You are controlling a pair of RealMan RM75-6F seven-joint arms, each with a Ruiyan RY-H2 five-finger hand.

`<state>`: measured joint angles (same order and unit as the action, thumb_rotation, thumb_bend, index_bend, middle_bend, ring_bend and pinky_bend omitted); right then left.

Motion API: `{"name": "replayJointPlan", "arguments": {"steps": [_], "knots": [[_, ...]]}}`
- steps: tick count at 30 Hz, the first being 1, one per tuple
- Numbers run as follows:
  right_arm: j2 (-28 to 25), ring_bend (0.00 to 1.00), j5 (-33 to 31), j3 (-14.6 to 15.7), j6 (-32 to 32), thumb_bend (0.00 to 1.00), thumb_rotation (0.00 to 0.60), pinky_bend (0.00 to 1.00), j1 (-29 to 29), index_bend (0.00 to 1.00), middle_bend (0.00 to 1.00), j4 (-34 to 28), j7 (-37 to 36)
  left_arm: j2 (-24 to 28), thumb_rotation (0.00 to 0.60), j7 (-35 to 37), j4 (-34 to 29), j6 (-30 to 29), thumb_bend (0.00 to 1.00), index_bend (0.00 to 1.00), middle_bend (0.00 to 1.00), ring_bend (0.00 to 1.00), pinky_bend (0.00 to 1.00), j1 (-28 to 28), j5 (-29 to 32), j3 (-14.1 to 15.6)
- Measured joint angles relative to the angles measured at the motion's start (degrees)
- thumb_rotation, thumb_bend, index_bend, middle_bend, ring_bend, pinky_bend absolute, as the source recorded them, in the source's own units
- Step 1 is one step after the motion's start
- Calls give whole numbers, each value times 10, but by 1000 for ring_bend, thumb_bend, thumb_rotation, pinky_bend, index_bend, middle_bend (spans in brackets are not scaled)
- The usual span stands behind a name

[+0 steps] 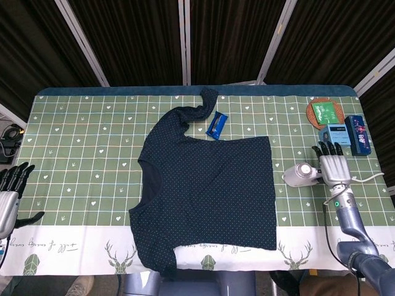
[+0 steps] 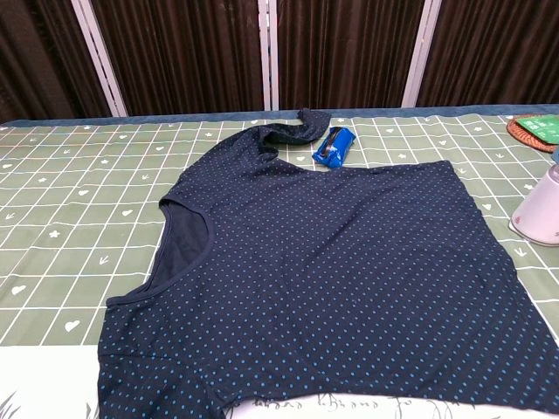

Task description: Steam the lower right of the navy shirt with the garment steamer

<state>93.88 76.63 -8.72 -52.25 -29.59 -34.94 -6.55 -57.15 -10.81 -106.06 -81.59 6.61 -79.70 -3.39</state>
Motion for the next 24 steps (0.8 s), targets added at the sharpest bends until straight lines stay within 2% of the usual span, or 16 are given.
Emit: {"name": "replayJointPlan", "arguments": {"steps": [4,9,13,15,17,24], "knots": [[7,256,-1,-1,4,617,600,210,-4,306,384,10,2,-1,600,-1,2,2,0,0,0,0,0,1,4,-1],[13,447,0,-1,4,803,600,447,-9,569,595,23,-1,-3,600,-3,4,5,0,0,0,0,0,3,7,-1],[14,551,6,3,7,908,600,648,-12,749,620,29,-16,-5,600,-5,5,7,0,0,0,0,0,4,9,-1],[14,593,10,5,10,931,600,788,-13,778,615,31,-30,-5,600,-5,5,8,0,0,0,0,0,5,9,-1],[12,609,13,8,13,937,600,844,-14,780,610,32,-48,-6,600,-5,5,8,0,0,0,0,0,5,10,0],[2,612,42,23,-15,960,600,881,-8,774,605,35,-148,-5,600,-2,3,9,0,0,0,0,0,6,9,0]]}}
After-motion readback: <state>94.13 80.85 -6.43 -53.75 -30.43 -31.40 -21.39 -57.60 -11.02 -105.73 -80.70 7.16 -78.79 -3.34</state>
